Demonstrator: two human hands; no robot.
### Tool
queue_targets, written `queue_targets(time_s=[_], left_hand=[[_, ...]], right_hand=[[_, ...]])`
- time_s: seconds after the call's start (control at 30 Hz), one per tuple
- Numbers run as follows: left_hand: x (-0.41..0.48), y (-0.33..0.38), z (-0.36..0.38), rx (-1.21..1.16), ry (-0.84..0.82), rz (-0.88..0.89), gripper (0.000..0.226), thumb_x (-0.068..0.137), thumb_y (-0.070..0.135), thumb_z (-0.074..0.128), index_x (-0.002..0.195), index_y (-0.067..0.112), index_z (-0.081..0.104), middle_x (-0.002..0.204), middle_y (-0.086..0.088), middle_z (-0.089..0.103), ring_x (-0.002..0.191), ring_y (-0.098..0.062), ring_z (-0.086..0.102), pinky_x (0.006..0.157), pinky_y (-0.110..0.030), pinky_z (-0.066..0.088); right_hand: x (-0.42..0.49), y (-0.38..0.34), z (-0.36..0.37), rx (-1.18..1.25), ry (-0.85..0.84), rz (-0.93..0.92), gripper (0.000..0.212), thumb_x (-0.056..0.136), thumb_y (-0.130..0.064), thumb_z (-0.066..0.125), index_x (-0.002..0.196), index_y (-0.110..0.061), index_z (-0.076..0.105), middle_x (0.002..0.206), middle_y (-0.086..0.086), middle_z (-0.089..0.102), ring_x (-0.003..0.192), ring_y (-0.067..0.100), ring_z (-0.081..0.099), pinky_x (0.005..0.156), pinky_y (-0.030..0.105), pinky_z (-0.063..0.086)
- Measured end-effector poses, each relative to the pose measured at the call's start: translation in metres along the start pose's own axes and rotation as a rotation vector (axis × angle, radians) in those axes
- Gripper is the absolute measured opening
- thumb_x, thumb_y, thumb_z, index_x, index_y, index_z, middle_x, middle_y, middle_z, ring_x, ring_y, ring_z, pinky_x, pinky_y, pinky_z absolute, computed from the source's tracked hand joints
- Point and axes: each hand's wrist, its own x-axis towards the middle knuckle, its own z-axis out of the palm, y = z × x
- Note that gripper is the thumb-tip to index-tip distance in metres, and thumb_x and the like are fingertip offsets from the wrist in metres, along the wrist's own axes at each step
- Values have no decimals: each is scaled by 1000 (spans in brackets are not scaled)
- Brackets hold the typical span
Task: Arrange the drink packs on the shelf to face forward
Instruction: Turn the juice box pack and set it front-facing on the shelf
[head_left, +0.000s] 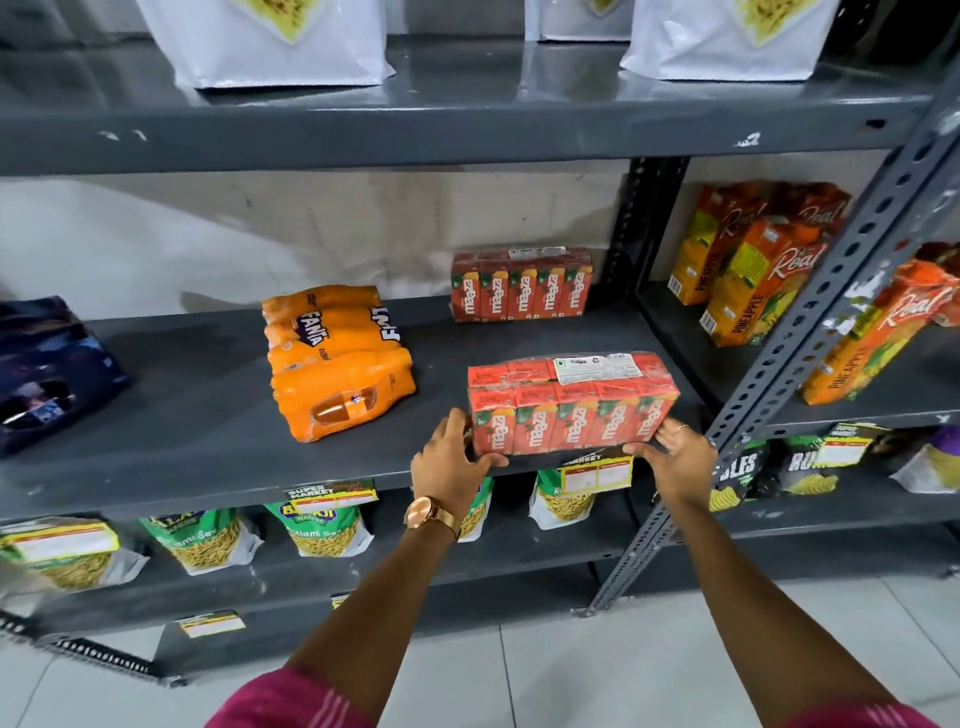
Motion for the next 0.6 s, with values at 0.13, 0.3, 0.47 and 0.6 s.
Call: queue_targets(time_s=[0.13, 0.3, 0.47, 0.6], left_hand=[[2, -11, -5, 22, -101, 60, 53, 75, 37, 78, 110, 16, 45, 117, -2, 61, 102, -28, 63, 78, -42, 51], [8, -22, -13, 36, -168, 121, 53, 73, 37, 78, 112, 20, 46, 118, -1, 58, 101, -28, 63, 80, -44, 54], [4, -22, -8, 42, -161, 109, 50, 73, 43, 77, 107, 18, 51, 111, -1, 56, 93, -27, 63, 75, -41, 54], [0, -18, -3, 51, -90, 92, 45, 74, 41, 77, 102, 15, 53, 106, -2, 55, 84, -28, 62, 65, -35, 47]], right_hand=[[-16, -10, 4, -59, -33, 16, 57, 69, -7, 81, 121, -6, 58, 115, 8, 66, 110, 20, 58, 103, 50, 46], [-36, -34, 24, -118, 42, 55, 96, 55, -5, 90, 136, -3, 39, 129, 20, 60, 121, 34, 55, 92, 31, 40], [-35, -39, 36, -71, 112, 102, 102, 51, -1, 90, 136, -2, 35, 127, 21, 59, 119, 33, 54, 90, 25, 37], [-33, -33, 38, -67, 101, 131, 108, 49, -9, 92, 138, -9, 31, 130, 20, 57, 123, 35, 51, 101, 39, 41]])
